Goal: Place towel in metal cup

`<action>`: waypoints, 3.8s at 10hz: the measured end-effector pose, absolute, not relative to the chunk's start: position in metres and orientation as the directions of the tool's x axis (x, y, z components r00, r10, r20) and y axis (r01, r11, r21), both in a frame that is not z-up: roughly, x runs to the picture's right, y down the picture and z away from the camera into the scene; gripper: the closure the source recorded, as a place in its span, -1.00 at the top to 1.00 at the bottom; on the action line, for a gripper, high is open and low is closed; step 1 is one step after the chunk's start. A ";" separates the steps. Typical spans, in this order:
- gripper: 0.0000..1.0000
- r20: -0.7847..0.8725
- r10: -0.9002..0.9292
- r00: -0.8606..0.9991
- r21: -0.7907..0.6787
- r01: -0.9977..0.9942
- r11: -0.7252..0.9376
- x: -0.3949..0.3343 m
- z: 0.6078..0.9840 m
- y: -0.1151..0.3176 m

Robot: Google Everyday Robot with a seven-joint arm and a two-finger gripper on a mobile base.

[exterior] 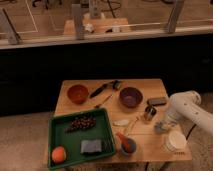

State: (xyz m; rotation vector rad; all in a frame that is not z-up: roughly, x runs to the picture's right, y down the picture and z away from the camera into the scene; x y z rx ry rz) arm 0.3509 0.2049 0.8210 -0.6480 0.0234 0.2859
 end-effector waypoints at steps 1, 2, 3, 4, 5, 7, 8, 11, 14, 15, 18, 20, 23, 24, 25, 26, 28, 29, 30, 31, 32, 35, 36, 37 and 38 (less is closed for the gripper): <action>-0.76 -0.104 0.273 0.956 -0.583 -0.281 0.762 0.352 0.813 0.190; -0.76 -0.097 0.295 0.951 -0.576 -0.295 0.763 0.355 0.802 0.173; -0.76 -0.067 0.343 0.937 -0.564 -0.319 0.762 0.357 0.790 0.146; -0.76 -0.038 0.378 0.925 -0.561 -0.333 0.758 0.359 0.783 0.131; -0.76 -0.008 0.409 0.913 -0.556 -0.344 0.757 0.358 0.779 0.119; -0.76 0.048 0.433 0.900 -0.557 -0.335 0.760 0.344 0.775 0.105; -0.76 0.069 0.427 0.902 -0.562 -0.318 0.763 0.330 0.777 0.102; -0.61 0.128 0.405 0.906 -0.580 -0.263 0.771 0.301 0.783 0.102; 0.00 0.161 0.382 0.910 -0.583 -0.225 0.781 0.285 0.788 0.108; 0.16 0.164 0.375 0.912 -0.582 -0.217 0.784 0.282 0.791 0.110; 0.60 0.167 0.356 0.920 -0.579 -0.200 0.790 0.276 0.799 0.118; 0.60 0.155 0.353 0.923 -0.576 -0.206 0.791 0.276 0.807 0.124; 0.60 0.145 0.361 0.921 -0.571 -0.220 0.791 0.279 0.814 0.122; 0.60 0.142 0.365 0.920 -0.566 -0.227 0.792 0.280 0.815 0.120; 0.60 0.138 0.370 0.919 -0.561 -0.236 0.793 0.283 0.815 0.117; 0.60 0.129 0.378 0.917 -0.556 -0.249 0.793 0.288 0.814 0.114; 0.60 0.107 0.389 0.915 -0.552 -0.271 0.789 0.303 0.810 0.111; 0.60 0.100 0.385 0.917 -0.553 -0.271 0.788 0.306 0.808 0.112; 0.60 0.095 0.377 0.921 -0.558 -0.264 0.787 0.308 0.804 0.116; 0.60 0.091 0.372 0.924 -0.563 -0.260 0.784 0.311 0.798 0.122; 0.60 0.088 0.369 0.925 -0.566 -0.258 0.783 0.312 0.792 0.128; 0.60 0.076 0.369 0.926 -0.567 -0.265 0.780 0.319 0.763 0.147; 0.60 0.066 0.368 0.928 -0.567 -0.268 0.779 0.319 0.753 0.154; 0.60 0.055 0.366 0.929 -0.569 -0.272 0.776 0.318 0.746 0.164; 0.60 0.044 0.363 0.931 -0.570 -0.275 0.774 0.315 0.740 0.176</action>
